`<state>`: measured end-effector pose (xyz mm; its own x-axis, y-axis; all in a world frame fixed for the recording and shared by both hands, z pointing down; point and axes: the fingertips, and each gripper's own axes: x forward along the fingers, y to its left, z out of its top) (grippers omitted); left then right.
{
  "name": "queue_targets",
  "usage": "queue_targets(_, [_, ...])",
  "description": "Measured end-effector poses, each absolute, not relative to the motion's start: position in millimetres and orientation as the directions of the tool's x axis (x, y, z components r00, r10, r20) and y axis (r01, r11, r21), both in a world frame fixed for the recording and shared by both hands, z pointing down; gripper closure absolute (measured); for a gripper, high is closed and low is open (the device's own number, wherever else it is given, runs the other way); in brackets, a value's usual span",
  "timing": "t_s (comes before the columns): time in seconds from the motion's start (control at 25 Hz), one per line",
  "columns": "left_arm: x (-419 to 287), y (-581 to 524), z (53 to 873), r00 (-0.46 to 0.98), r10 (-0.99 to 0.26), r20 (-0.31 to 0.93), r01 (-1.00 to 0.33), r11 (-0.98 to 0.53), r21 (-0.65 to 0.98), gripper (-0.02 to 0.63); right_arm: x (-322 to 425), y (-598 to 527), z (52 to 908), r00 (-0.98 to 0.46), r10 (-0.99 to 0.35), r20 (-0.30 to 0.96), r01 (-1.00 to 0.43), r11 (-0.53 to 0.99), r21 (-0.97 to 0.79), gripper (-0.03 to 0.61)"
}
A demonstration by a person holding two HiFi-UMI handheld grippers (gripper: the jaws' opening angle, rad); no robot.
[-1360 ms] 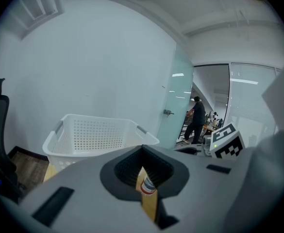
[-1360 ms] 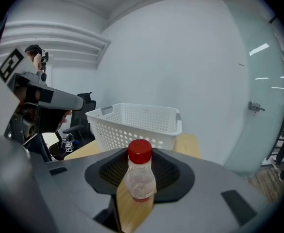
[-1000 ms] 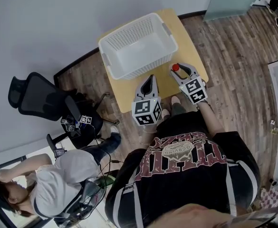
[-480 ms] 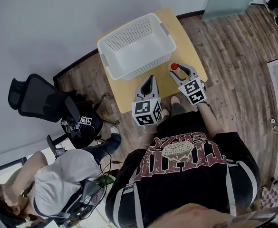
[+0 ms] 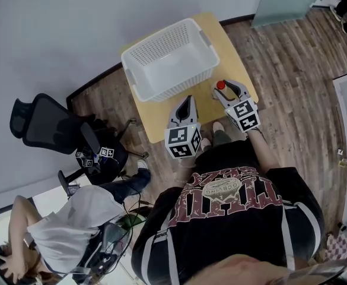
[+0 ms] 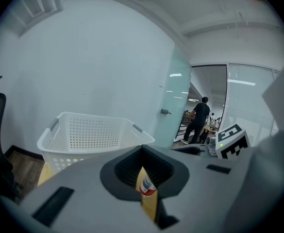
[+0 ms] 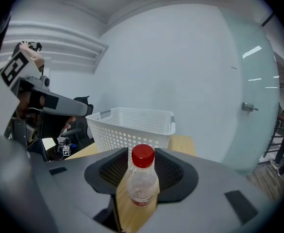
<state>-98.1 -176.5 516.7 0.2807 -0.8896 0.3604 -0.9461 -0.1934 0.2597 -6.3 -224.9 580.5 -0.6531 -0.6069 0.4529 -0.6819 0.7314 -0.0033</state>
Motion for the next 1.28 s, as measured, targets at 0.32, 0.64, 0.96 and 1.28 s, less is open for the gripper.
queue_targets(0.32, [-95, -182, 516, 0.284, -0.889, 0.360, -0.946, -0.198, 0.258, 0.581, -5, -227, 562, -0.669, -0.614, 0.419, -0.681, 0.732, -0.015, 0.417])
queue_targets(0.64, [-95, -188, 515, 0.284, -0.889, 0.359, -0.946, -0.199, 0.254, 0.581, -8, -235, 544, -0.679, -0.624, 0.387, -0.680, 0.733, -0.011, 0.417])
queue_targets(0.96, [-102, -196, 509, 0.269, -0.898, 0.348, -0.956, -0.205, 0.211, 0.581, -19, -247, 527, -0.697, -0.627, 0.348, -0.669, 0.744, -0.001, 0.419])
queue_targets(1.28, [-121, -205, 498, 0.250, -0.911, 0.327, -0.959, -0.188, 0.211, 0.581, -47, -262, 502, -0.723, -0.621, 0.304, -0.648, 0.761, 0.014, 0.419])
